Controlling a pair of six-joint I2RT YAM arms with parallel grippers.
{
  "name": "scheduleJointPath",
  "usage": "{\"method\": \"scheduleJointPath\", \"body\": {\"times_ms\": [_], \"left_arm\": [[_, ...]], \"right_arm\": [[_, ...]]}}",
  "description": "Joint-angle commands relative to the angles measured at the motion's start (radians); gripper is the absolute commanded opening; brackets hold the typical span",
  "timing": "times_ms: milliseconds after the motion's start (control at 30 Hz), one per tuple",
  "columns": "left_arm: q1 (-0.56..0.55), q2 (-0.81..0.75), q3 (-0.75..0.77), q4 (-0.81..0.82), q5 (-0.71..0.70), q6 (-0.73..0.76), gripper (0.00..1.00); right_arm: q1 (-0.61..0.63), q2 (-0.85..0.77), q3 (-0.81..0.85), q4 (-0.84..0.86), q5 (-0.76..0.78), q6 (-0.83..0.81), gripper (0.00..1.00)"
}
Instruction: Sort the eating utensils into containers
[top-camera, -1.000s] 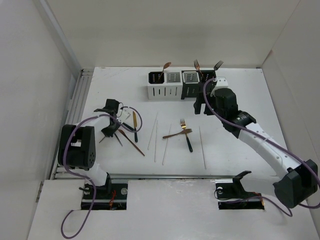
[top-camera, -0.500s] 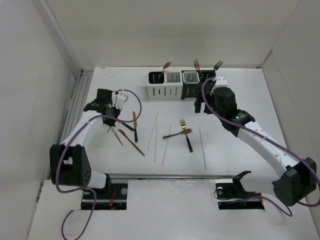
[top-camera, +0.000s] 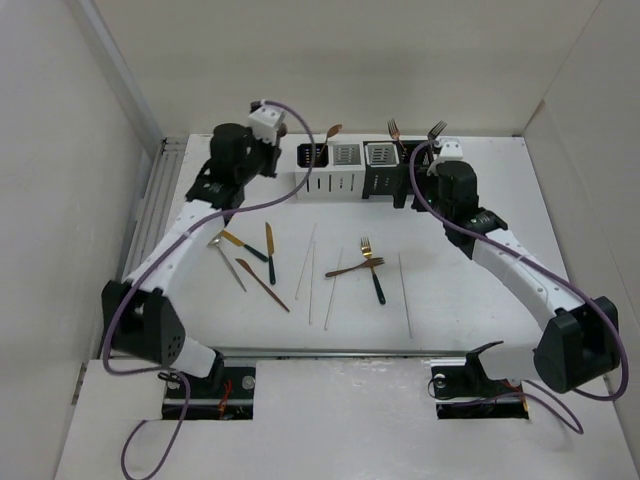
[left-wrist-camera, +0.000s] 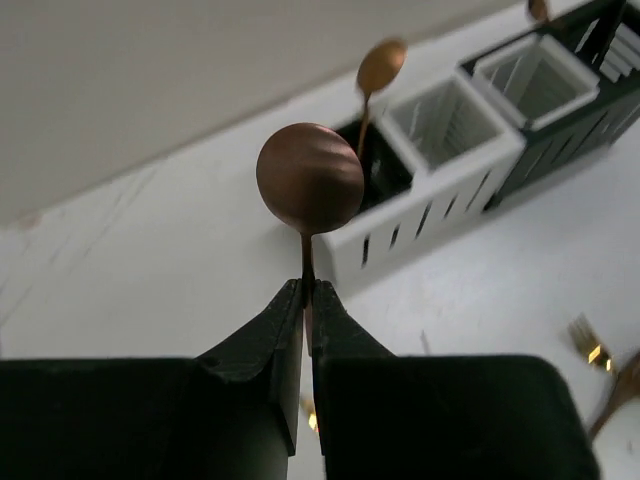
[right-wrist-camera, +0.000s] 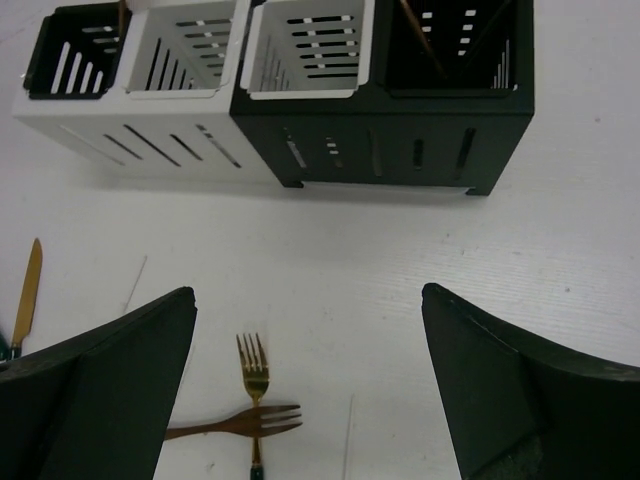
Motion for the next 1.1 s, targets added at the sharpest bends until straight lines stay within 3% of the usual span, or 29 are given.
{"method": "scheduleJointPath", "body": {"times_ms": [0,100,267,433,733,833,900,933,967,1000,1067], "left_arm": [[-0.095,0.164,0.089,0.381,-0.043,-0.065,0.0],[-0.152,0.357,0.252,0.48,-0.088,-0.076,0.0],[-0.174,0.606,0.568,0.48,-0.145,-0.125,0.0],[-0.165,0.677,0.559,0.552,-0.134,-0.125,0.0],[-0.156,0.641,0.358,0.54,-0.156,-0.173,0.0],[-0.155,0.654,0.335,0.555,-0.156,-0.136,0.0],[-0.155,0.683,0.335,0.546,-0.156,-0.127,0.0],[-0.155,0.693,0.358,0.523,-0.171,-0.127,0.03],[-0.155,0.703,0.398,0.494,-0.18,-0.127,0.2],[-0.155,0.703,0.416,0.466,-0.18,-0.127,0.3],[-0.145,0.692,0.427,0.414,-0.171,-0.136,0.45]], "right_arm": [[-0.025,0.026,0.035,0.105,-0.054,0.026,0.99],[-0.025,0.061,0.035,0.105,-0.054,0.013,0.99],[-0.034,0.073,0.045,0.105,-0.018,-0.005,0.99],[-0.045,0.073,0.045,0.105,0.003,-0.033,0.99],[-0.045,0.073,0.068,0.053,0.069,-0.042,0.99],[-0.057,0.073,0.081,0.0,0.091,-0.042,0.99],[-0.081,0.107,0.156,-0.15,0.091,-0.042,1.0],[-0.1,0.124,0.192,-0.225,0.071,-0.033,1.0],[-0.133,0.141,0.255,-0.302,0.042,-0.033,1.0],[-0.134,0.17,0.275,-0.442,0.042,-0.033,1.0],[-0.143,0.19,0.286,-0.557,0.075,-0.013,0.98]]}}
